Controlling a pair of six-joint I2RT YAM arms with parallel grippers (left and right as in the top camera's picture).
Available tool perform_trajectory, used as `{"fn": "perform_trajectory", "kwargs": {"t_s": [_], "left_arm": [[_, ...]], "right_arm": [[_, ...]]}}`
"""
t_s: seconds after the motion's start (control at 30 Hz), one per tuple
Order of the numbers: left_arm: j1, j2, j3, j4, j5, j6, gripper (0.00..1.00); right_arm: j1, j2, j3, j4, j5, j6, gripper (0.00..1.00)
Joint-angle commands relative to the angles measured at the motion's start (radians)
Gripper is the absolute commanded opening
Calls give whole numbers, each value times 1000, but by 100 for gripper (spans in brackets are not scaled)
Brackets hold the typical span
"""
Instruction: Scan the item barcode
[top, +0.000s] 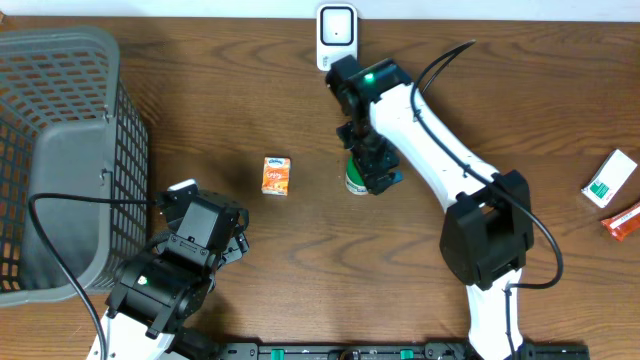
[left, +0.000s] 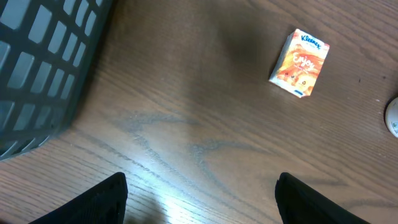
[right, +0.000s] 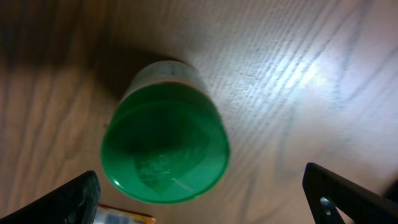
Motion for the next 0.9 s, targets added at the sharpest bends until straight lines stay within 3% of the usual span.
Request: {"fn": "perform_trajectory", "kwargs": {"t_s": [0.0,0.4,0.53,0.7,0.8,0.87], "left_arm": [[-2,0,0,-3,-13,6,77],[-2,0,0,-3,-13,6,77],[-2,0,0,-3,-13,6,77],[-2,0,0,-3,-13,6,77],[-2,0,0,-3,-13,6,77],[-2,0,0,-3,-13,6,77]], "right_arm": [[31,14,-28,43,101,115,99],[30,14,-156,171,117,163,99],[30,14,-178,202,124,163,81],[29,14,-239,264,118,147,78],[24,14,-273,283,101,143,61],[20,14,-275,282,101,111,56]]}}
